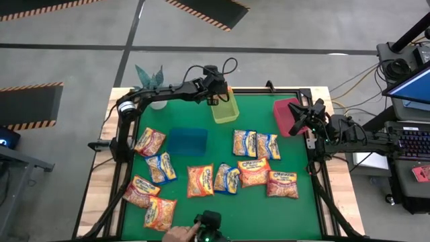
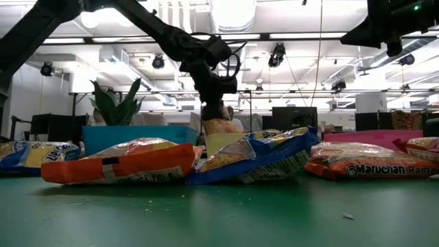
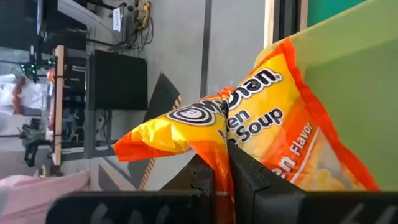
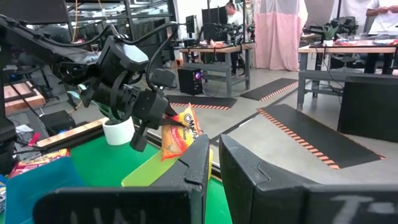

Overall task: Sort Maruchan noodles
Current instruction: Put the orange noodle pack into the yellow bin

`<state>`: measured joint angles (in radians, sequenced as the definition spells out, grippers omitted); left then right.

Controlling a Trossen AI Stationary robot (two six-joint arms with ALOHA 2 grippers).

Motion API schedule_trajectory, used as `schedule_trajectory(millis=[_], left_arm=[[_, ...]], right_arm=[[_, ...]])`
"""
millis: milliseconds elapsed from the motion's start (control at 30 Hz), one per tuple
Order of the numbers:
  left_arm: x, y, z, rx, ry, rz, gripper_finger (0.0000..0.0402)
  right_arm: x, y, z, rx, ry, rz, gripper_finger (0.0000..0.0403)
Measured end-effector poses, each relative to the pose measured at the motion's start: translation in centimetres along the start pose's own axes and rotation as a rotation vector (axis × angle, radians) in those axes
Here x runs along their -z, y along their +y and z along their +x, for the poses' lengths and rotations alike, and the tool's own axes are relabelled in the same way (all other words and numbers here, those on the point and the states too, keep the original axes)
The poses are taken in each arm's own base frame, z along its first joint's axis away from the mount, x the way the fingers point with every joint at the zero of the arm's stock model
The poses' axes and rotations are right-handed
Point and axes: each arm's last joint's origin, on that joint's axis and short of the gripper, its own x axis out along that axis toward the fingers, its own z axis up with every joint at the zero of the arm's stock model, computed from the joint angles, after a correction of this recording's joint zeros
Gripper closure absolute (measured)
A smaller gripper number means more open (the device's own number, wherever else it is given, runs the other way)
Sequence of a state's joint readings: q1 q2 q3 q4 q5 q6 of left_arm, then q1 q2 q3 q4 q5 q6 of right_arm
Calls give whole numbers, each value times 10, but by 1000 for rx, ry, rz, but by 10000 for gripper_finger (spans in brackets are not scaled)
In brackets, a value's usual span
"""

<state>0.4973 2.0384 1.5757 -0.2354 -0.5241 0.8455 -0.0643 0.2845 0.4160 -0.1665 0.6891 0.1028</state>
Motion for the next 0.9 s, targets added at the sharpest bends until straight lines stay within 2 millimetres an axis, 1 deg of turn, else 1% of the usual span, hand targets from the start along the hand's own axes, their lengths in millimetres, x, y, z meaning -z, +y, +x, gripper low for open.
schedule_trajectory(millis=[367, 533, 667, 900], left_arm=[[-4, -4, -1, 106, -108, -48, 398], [-5, -4, -2, 105, -113, -57, 396], [-5, -4, -2, 102, -115, -72, 382], [-5, -4, -2, 103, -115, -106, 345]], right_arm=[[0, 0, 0, 2, 0, -3, 374], [0, 0, 0, 2, -1, -2, 374], [0, 0, 0, 2, -1, -2, 374], [0, 0, 0, 2, -1, -2, 374]])
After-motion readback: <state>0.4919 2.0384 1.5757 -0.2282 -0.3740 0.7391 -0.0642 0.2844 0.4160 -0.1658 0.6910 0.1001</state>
